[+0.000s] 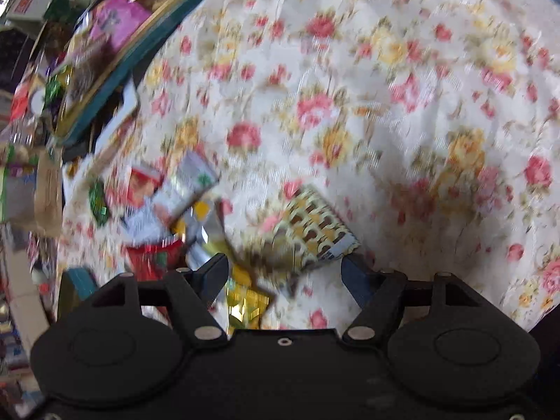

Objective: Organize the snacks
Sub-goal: 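Grasp the green wrapped snack with the left tool while the right tool grasps the gold heart-patterned snack, then carry both snacks over the gold tray and open the left tool to drop the green snack, then open the right tool to drop the heart-patterned snack onto the gold tray, then move both tools back over the remaining snacks on the cloth, then grasp the silver-yellow snack with the right tool while the left tool grasps the red wrapped snack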

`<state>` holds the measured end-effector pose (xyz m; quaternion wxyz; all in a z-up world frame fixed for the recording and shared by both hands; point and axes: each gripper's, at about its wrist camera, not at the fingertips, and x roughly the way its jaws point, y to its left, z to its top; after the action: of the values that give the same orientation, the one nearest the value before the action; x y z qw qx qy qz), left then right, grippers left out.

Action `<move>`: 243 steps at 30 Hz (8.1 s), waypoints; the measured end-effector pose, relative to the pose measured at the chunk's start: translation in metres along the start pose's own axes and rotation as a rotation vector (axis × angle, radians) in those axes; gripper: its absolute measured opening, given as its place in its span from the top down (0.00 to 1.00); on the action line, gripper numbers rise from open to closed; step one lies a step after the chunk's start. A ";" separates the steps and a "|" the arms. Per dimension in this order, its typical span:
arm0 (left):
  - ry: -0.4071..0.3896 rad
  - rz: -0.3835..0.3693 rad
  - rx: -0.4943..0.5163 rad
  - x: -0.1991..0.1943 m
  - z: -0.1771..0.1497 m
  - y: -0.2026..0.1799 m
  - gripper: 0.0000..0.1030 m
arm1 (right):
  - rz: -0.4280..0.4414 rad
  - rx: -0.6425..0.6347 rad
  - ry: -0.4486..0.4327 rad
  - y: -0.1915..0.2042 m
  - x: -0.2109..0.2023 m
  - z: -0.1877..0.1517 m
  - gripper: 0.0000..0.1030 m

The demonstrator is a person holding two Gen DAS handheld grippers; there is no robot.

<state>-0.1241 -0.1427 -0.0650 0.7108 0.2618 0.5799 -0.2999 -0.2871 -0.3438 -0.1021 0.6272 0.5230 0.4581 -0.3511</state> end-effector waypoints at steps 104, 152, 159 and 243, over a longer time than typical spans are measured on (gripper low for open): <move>0.024 0.134 -0.618 -0.032 -0.003 0.228 0.54 | 0.180 -0.757 -0.194 0.261 -0.013 -0.194 0.41; 0.058 -0.030 -0.203 -0.043 0.034 0.062 0.53 | -0.144 -0.249 -0.121 0.093 -0.019 -0.052 0.41; 0.044 -0.042 -0.184 -0.048 0.041 0.043 0.53 | -0.141 -0.201 -0.113 0.077 -0.022 -0.041 0.41; 0.042 -0.008 -0.009 0.009 0.058 -0.067 0.54 | -0.133 -0.132 -0.158 0.008 -0.033 0.001 0.58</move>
<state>-0.1330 -0.2316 -0.0649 0.6983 0.2626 0.5971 -0.2948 -0.2906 -0.3447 -0.0683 0.6695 0.4199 0.4632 -0.4011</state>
